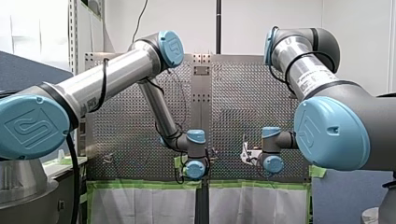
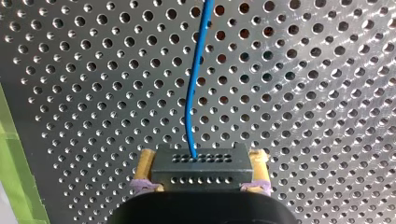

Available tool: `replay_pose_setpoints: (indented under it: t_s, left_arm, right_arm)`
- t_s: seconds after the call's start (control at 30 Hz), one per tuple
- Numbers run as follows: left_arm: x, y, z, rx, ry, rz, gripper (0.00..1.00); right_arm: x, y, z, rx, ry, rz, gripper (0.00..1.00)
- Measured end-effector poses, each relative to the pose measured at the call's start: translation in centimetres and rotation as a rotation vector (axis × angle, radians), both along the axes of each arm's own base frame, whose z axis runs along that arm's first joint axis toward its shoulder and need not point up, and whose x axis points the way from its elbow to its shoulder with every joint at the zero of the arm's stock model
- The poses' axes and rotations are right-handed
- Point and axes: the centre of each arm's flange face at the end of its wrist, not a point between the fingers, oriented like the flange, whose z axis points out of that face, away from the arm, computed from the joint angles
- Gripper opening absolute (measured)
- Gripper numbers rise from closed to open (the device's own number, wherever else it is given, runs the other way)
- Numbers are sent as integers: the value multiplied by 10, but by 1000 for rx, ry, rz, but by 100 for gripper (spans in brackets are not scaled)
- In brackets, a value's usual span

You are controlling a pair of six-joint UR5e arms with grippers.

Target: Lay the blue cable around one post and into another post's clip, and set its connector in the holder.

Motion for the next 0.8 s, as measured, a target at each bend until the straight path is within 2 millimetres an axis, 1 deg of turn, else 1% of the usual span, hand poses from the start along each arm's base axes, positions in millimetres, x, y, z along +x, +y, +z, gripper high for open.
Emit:
replay_pose_setpoints:
  t_s: [0.13, 0.27, 0.4, 0.67, 0.8]
  left_arm:
    - [-1, 2, -10, 9, 9, 1, 0]
    - [1, 1, -13, 6, 9, 1, 0]
    - [5, 1, -11, 0, 4, 4, 0]
    - [22, 2, -5, -7, 5, 4, 0]
    - [29, 3, -3, -7, 14, 5, 0]
  right_arm:
    - [0, 0, 0, -2, 0, 0, 0]
    - [0, 0, -1, -5, -1, 0, 0]
    - [0, -1, -1, -10, -2, -1, 0]
    - [-3, -6, -2, -19, -5, -7, 0]
    - [-4, -6, -9, -9, -1, -9, 0]
